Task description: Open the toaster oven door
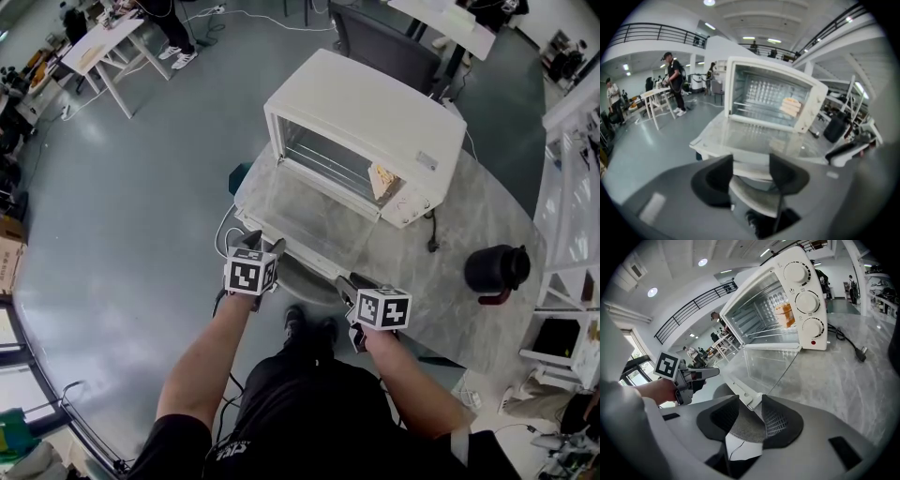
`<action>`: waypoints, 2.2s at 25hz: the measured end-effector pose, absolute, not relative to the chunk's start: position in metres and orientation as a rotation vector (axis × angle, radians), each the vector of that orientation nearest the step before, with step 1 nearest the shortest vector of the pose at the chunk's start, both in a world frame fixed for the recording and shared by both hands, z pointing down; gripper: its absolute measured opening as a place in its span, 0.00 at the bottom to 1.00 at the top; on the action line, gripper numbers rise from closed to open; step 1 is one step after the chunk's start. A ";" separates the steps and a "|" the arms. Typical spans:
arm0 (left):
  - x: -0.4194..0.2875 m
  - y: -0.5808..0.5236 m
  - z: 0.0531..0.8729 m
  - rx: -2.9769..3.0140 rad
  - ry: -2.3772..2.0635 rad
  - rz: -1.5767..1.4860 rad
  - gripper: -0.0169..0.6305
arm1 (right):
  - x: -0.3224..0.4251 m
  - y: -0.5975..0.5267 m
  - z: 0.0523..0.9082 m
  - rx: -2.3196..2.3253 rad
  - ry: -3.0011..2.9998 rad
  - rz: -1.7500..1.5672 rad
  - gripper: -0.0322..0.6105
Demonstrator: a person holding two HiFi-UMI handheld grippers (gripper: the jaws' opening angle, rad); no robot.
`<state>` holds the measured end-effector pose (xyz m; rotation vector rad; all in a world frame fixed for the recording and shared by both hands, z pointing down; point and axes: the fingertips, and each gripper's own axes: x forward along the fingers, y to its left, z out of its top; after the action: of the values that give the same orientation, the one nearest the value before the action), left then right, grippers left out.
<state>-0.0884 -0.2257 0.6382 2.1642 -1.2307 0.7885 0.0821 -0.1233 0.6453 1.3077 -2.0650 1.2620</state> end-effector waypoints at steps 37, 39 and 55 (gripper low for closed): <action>-0.109 -0.232 0.661 2.065 -1.173 0.803 0.40 | 0.095 -0.123 0.667 1.326 -1.932 1.406 0.22; -0.109 -0.233 0.653 2.086 -1.166 0.784 0.40 | 0.100 -0.125 0.658 1.351 -1.933 1.404 0.22; -0.112 -0.275 0.552 2.281 -1.199 0.481 0.27 | 0.122 -0.179 0.570 1.503 -2.058 1.158 0.15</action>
<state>-0.1118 -0.2752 0.5524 2.2806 -1.1994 0.4813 0.1216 -0.1787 0.5699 1.5031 -2.0584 1.1584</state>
